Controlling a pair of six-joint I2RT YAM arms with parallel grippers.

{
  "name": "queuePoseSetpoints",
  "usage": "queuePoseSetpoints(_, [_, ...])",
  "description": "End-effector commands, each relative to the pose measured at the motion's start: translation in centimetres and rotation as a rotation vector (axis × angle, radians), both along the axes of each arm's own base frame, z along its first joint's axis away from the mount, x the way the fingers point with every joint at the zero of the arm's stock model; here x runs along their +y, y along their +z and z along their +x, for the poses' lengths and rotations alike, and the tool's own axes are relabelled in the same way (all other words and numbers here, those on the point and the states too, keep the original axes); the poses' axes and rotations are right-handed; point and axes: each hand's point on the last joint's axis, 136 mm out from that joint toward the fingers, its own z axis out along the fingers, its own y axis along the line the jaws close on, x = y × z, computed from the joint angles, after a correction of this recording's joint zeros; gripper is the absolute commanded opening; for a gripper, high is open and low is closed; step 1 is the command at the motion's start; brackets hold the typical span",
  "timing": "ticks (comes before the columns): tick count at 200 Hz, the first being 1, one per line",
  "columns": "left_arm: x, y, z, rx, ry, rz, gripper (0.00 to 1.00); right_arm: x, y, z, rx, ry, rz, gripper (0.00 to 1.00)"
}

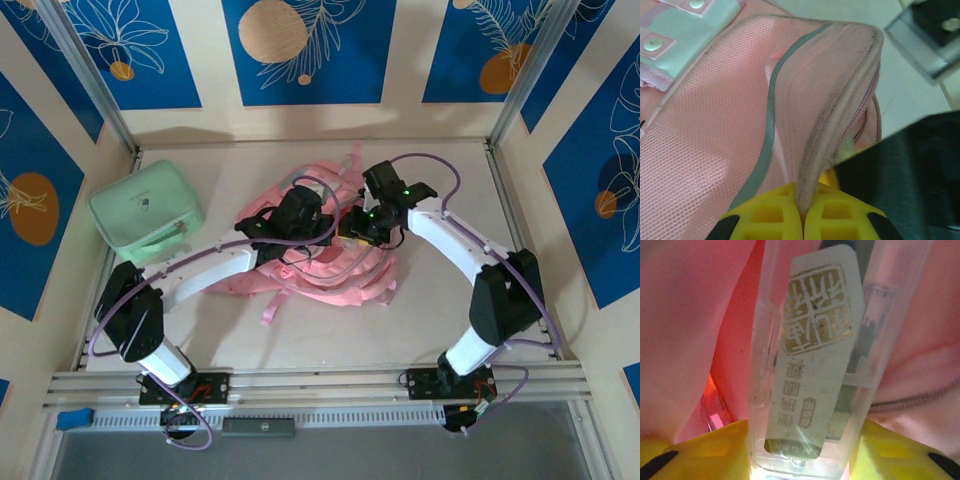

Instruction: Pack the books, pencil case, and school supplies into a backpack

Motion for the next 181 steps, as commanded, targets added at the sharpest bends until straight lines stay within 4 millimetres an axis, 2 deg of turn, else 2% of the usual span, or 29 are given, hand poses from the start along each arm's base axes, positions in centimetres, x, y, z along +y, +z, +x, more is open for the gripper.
queuePoseSetpoints(1, [-0.5, 5.1, 0.8, -0.105, 0.028, -0.155, 0.00, 1.6, 1.0, 1.0, -0.034, 0.051, 0.063, 0.48])
queuePoseSetpoints(40, [-0.7, 5.0, 0.9, -0.100, 0.015, -0.156, 0.00, 1.4, 1.3, 0.3, -0.042, 0.052, 0.079, 0.61])
queuePoseSetpoints(62, [-0.8, 5.1, 0.8, -0.097, 0.006, -0.163, 0.00, 0.9, 1.8, -0.3, -0.031, 0.031, 0.126, 0.62])
queuePoseSetpoints(67, [-0.8, 5.1, 0.8, -0.098, 0.007, -0.165, 0.00, 0.9, 1.9, -0.4, -0.029, 0.030, 0.145, 0.60])
queuePoseSetpoints(81, [-0.8, 5.2, 0.8, -0.099, 0.004, -0.170, 0.00, 1.0, 1.7, -0.6, -0.020, 0.027, 0.172, 0.46])
queuePoseSetpoints(96, [-1.0, 5.4, 0.7, -0.100, -0.004, -0.178, 0.00, 1.1, 0.9, -0.6, -0.001, 0.016, 0.176, 0.43])
queuePoseSetpoints(113, [-1.2, 5.4, 0.6, -0.095, -0.011, -0.182, 0.00, 1.6, 0.3, -0.1, 0.014, 0.000, 0.210, 0.34])
queuePoseSetpoints(152, [-1.3, 5.2, 0.5, -0.081, -0.010, -0.198, 0.00, 4.1, -0.2, 1.2, 0.007, 0.019, 0.293, 0.26])
queuePoseSetpoints(181, [-1.0, 5.3, 0.5, -0.087, -0.008, -0.185, 0.00, 3.7, 0.6, 1.2, -0.022, 0.003, 0.320, 0.26])
